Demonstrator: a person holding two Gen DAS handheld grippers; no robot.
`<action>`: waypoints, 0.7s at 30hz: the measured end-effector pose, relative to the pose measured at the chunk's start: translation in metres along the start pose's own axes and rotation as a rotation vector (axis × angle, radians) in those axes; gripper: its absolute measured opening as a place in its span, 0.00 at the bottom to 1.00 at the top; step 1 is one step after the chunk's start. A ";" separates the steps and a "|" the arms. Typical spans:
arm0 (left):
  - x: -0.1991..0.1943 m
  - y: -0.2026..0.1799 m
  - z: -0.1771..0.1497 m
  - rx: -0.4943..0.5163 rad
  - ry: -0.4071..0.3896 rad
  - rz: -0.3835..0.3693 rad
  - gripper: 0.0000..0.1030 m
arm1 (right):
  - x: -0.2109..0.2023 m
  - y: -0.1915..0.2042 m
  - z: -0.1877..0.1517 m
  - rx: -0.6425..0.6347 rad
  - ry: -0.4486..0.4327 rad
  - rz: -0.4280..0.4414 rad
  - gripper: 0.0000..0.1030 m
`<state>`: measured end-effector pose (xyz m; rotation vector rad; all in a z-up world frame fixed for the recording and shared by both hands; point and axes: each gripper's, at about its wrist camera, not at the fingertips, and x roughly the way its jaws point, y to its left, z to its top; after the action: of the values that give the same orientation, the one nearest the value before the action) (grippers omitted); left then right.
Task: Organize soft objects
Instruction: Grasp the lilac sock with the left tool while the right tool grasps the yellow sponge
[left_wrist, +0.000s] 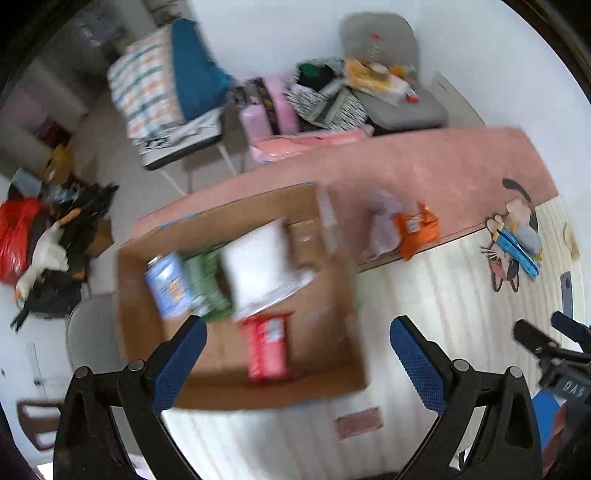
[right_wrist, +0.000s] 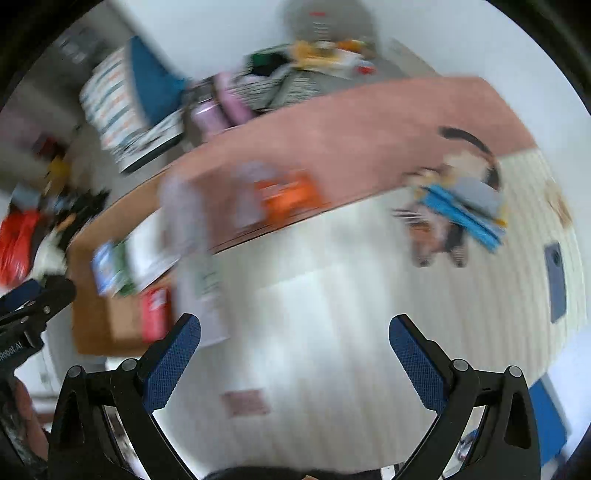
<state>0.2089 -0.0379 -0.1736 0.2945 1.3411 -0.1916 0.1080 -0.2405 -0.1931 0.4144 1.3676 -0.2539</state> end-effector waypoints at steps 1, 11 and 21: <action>0.013 -0.014 0.016 0.023 0.024 -0.004 0.99 | 0.007 -0.021 0.012 0.029 0.009 -0.017 1.00; 0.145 -0.092 0.116 0.063 0.272 0.061 0.94 | 0.077 -0.162 0.119 0.137 0.096 -0.156 1.00; 0.213 -0.117 0.129 0.063 0.397 0.084 0.94 | 0.173 -0.198 0.167 -0.093 0.252 -0.381 0.88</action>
<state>0.3395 -0.1826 -0.3674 0.4583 1.7130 -0.1075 0.2088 -0.4796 -0.3660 0.1056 1.6967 -0.4603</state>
